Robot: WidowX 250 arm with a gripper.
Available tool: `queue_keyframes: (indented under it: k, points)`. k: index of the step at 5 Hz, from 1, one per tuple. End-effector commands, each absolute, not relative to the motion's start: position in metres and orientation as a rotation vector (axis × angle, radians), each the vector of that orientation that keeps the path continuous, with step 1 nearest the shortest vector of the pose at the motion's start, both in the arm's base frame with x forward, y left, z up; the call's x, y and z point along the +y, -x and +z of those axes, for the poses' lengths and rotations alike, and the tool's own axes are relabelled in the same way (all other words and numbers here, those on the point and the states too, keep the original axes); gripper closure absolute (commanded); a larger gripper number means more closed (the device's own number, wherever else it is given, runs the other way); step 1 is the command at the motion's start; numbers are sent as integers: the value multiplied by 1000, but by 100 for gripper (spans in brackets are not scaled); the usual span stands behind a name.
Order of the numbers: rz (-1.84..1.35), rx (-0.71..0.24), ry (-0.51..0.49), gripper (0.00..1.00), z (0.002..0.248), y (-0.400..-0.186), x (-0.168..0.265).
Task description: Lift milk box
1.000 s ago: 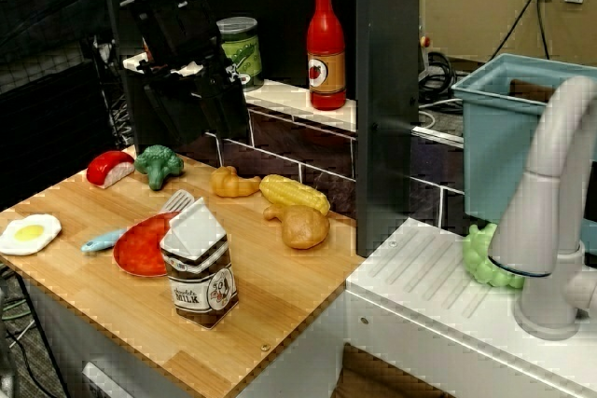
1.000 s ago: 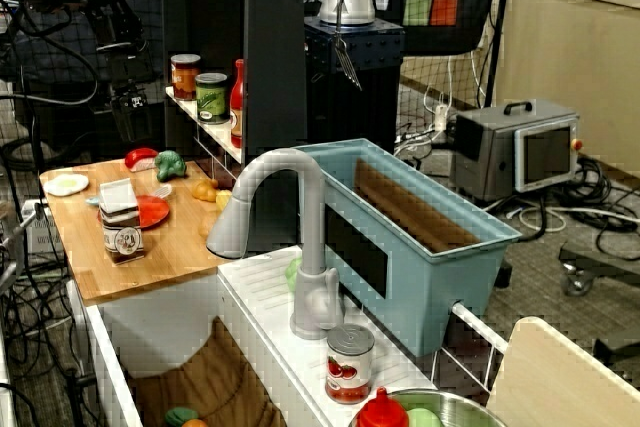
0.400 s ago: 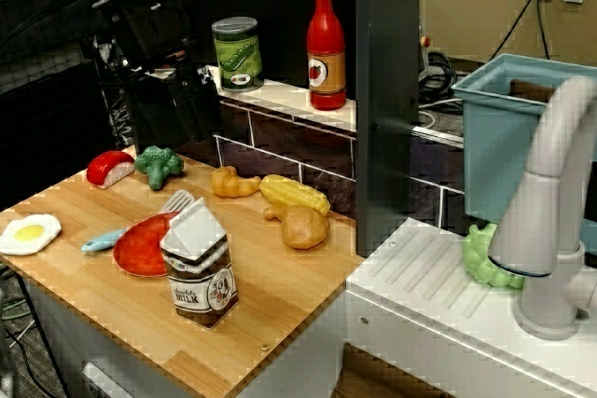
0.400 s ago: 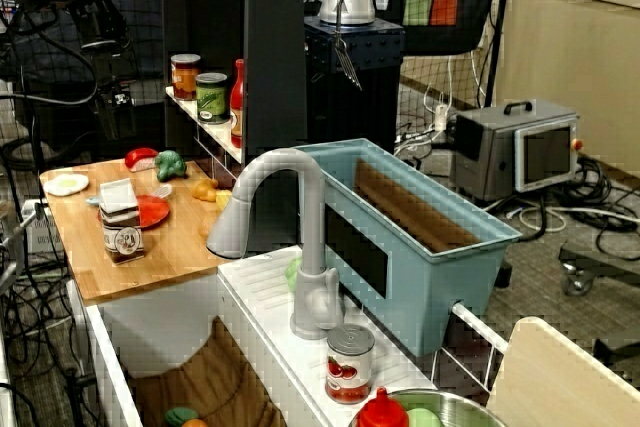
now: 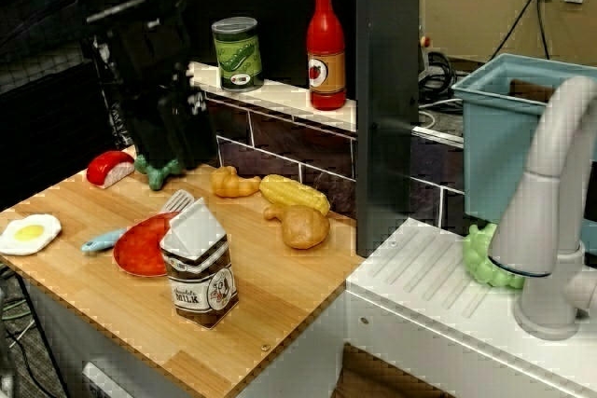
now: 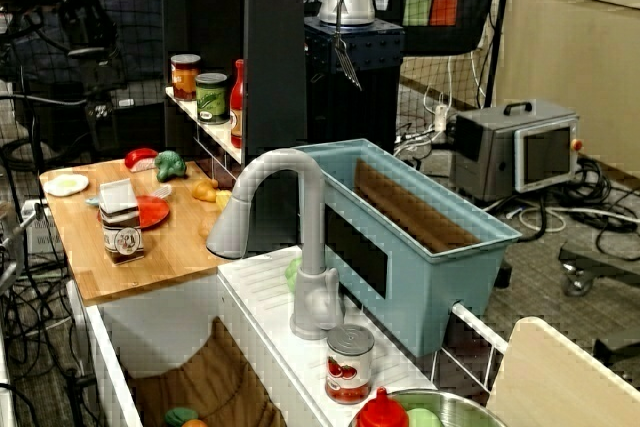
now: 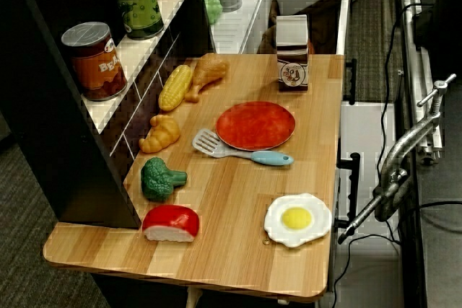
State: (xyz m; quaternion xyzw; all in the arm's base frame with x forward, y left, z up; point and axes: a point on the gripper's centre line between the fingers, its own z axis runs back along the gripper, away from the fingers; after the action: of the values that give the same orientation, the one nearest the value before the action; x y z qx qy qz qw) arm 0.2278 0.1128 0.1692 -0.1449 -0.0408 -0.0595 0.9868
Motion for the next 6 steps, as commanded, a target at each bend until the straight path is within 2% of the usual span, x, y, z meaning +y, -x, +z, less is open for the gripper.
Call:
queue_keyframes:
  k: [1,4,6]
  points:
    - [-192,-179,185,0,151,-232,104]
    - [-158,-136,162,0,136,-247,101]
    - [-129,-125,193,0,152,-256,105]
